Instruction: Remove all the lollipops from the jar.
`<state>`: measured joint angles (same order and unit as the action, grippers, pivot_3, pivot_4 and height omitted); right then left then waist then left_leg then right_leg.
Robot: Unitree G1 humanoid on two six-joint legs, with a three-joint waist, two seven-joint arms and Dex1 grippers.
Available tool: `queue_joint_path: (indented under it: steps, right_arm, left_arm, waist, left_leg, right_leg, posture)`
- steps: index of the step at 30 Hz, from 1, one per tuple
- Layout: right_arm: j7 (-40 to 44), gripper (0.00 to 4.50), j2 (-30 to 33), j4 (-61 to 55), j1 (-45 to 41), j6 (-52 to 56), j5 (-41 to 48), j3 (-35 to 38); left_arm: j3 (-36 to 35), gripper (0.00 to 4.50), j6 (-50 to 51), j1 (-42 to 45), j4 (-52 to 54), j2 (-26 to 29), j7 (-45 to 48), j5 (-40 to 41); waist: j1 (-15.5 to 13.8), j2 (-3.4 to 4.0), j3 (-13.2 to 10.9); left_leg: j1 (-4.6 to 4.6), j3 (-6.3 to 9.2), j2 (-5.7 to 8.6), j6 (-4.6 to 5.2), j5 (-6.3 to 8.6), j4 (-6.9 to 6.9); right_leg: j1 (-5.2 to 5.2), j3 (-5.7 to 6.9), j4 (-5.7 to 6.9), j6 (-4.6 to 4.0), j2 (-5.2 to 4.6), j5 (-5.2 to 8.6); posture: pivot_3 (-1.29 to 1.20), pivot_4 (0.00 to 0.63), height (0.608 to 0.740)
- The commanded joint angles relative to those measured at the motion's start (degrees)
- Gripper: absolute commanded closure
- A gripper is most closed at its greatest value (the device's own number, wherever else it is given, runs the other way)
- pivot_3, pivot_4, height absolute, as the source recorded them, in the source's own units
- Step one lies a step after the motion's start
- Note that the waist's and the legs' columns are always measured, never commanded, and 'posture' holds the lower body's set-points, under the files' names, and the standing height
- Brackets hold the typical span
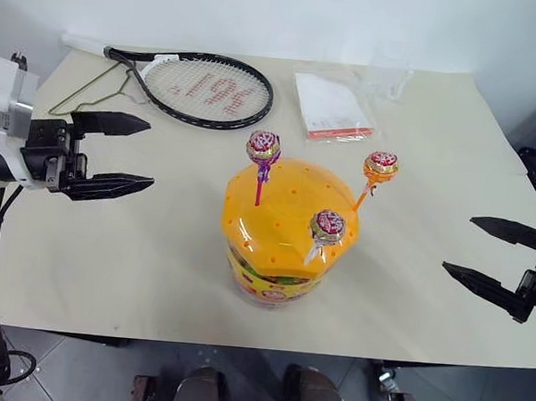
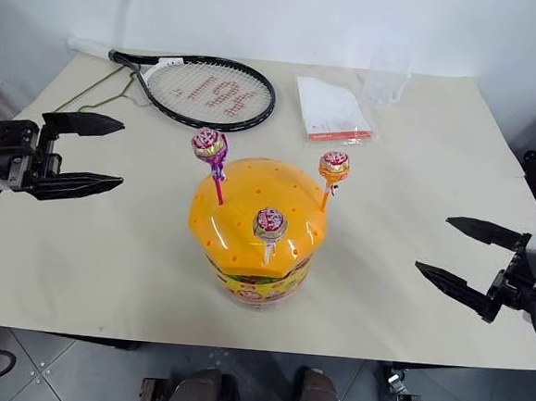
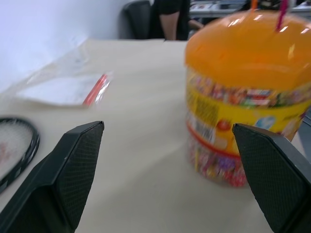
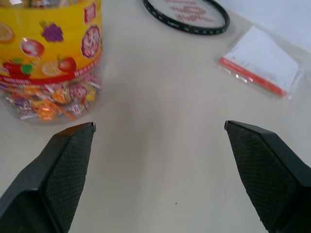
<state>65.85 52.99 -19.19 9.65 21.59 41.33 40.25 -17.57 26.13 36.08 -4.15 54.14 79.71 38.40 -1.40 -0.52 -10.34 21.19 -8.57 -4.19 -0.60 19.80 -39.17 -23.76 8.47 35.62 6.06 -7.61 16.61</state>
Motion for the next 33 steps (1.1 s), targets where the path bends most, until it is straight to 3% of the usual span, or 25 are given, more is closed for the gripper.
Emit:
queue_joint_path:
  steps: [1, 9, 16, 33]
  right_arm:
    - [-0.26, 0.04, -0.90, -3.71, 1.76, 1.09, 2.76, 4.11]
    - [-2.97, 0.04, -3.16, -12.81, 6.22, 6.32, 11.78, 8.98]
    - [-7.11, 0.04, -4.59, -15.36, 8.27, 8.04, 15.13, 11.92]
    - [-9.58, 0.04, -4.81, -18.81, 11.34, 8.67, 21.38, 16.04]
  left_arm:
    - [5.54, 0.00, 0.36, 7.36, 2.28, -3.62, 4.80, 3.11]
    - [13.16, 0.00, -1.10, 17.86, -2.91, -13.65, 8.43, 1.49]
    - [16.92, 0.00, -1.19, 20.66, -6.11, -17.28, 9.50, 0.66]
    - [18.92, 0.00, 9.34, 22.54, 2.31, -17.57, 10.15, 7.09]
  waist:
    - [-0.64, -0.02, 0.01]
    - [-0.04, -0.03, 0.02]
    - [-0.04, -0.04, 0.01]
    - [-0.11, -0.04, 0.01]
  left_leg:
    - [0.02, 0.02, 0.03, 0.00, 0.00, -0.04]
    - [0.01, 0.08, 0.06, 0.02, 0.01, -0.15]
    - [-0.03, 0.12, 0.10, 0.03, 0.01, -0.16]
    - [-0.02, 0.17, 0.11, 0.05, 0.02, -0.25]
  right_leg:
    - [0.02, 0.01, 0.00, 0.00, -0.01, 0.00]
    - [0.05, -0.06, 0.03, 0.03, 0.02, -0.02]
    - [0.05, -0.17, 0.04, 0.03, 0.04, -0.02]
    - [0.06, -0.23, 0.08, 0.03, 0.04, -0.02]
  posture:
    - [0.00, 0.150, 0.740]
    - [0.00, 0.150, 0.740]
    - [0.00, 0.150, 0.740]
    - [0.00, 0.150, 0.740]
